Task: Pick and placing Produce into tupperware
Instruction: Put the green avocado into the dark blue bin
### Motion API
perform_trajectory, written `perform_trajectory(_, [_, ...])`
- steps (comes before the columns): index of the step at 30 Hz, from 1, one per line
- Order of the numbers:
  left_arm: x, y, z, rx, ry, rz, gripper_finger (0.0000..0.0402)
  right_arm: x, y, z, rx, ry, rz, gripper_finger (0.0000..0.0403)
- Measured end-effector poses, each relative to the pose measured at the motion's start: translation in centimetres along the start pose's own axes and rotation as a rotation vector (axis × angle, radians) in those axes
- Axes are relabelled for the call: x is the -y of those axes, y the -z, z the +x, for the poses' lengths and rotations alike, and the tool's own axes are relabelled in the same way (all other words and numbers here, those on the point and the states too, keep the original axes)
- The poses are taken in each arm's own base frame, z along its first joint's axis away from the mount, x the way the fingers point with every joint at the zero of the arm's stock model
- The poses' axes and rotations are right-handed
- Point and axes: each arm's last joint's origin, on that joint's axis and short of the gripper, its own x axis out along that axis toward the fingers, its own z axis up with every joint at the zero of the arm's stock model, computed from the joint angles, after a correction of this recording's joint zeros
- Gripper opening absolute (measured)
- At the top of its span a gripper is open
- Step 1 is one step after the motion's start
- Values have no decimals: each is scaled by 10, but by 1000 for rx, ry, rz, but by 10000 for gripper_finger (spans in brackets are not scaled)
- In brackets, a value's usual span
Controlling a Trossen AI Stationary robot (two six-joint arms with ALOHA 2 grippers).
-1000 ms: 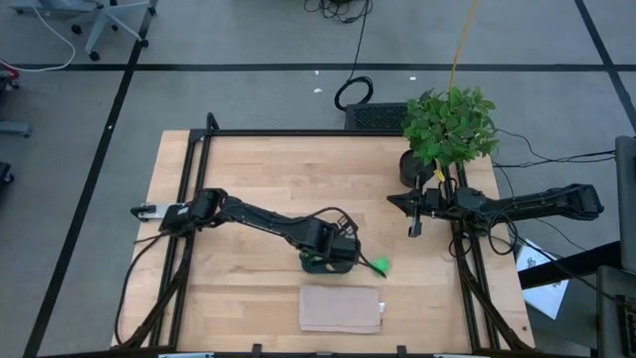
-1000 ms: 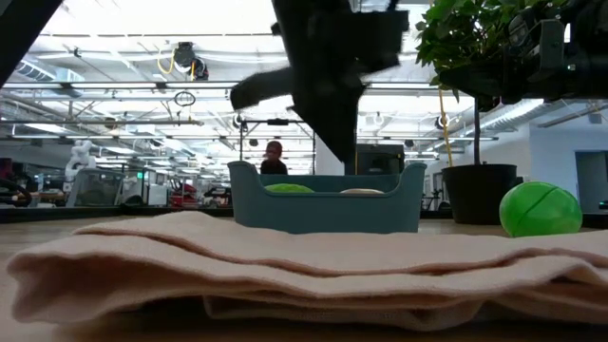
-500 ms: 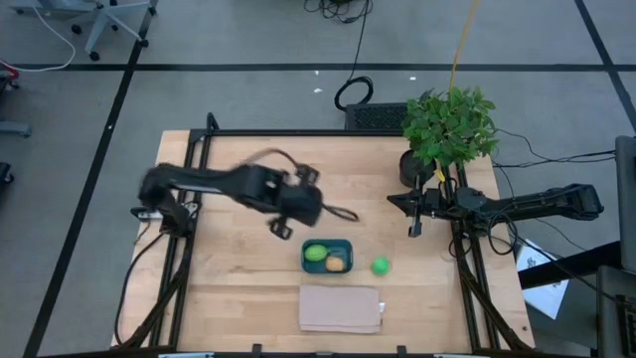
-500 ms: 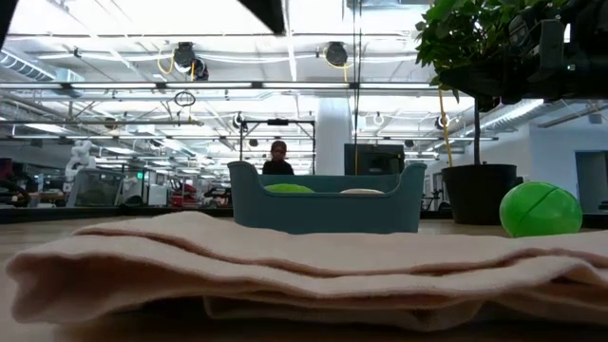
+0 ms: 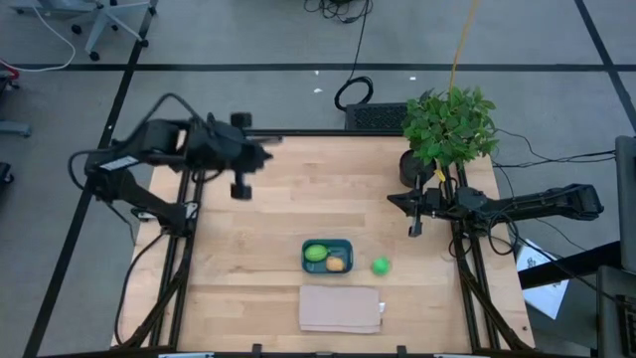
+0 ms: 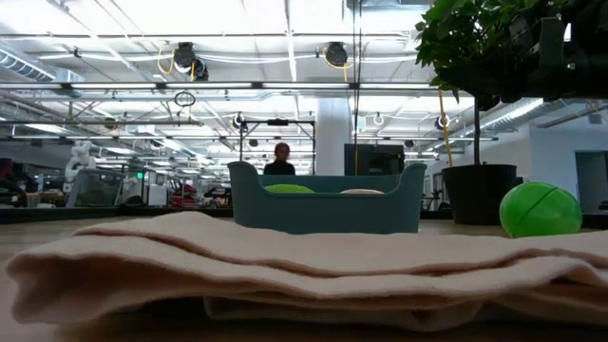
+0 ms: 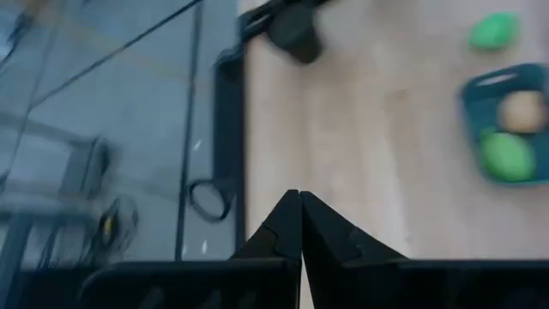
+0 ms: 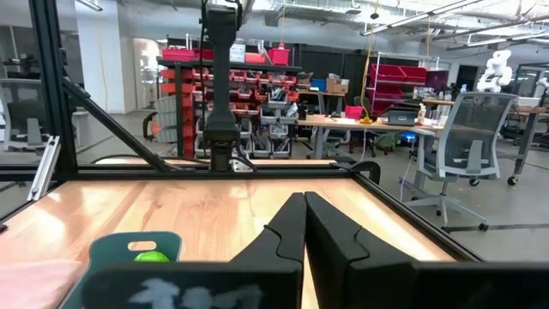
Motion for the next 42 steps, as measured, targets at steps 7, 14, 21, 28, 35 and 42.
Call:
perform_trajectory(7, [-33, 32, 18, -80, -61, -174, 0, 0, 0, 0, -1, 0, 0, 0])
perform_trajectory(14, [-33, 57, 44, 173, 113, -264, 0, 0, 1, 0, -13, -1, -2, 0])
perform_trajectory(21, [-8, 87, 30, 328, 136, -421, 0, 0, 2, 0, -18, -2, -2, 0])
perform_trajectory(28, [34, 110, 17, 666, 233, -452, 0, 0, 2, 0, -18, -2, -2, 0])
perform_trajectory(35, [63, 144, 20, 623, 160, -435, 0, 0, 2, 0, -19, -2, -3, 0])
perform_trajectory(42, [78, 164, 32, 665, 3, -520, 0, 0, 2, 0, -17, -2, -2, 0])
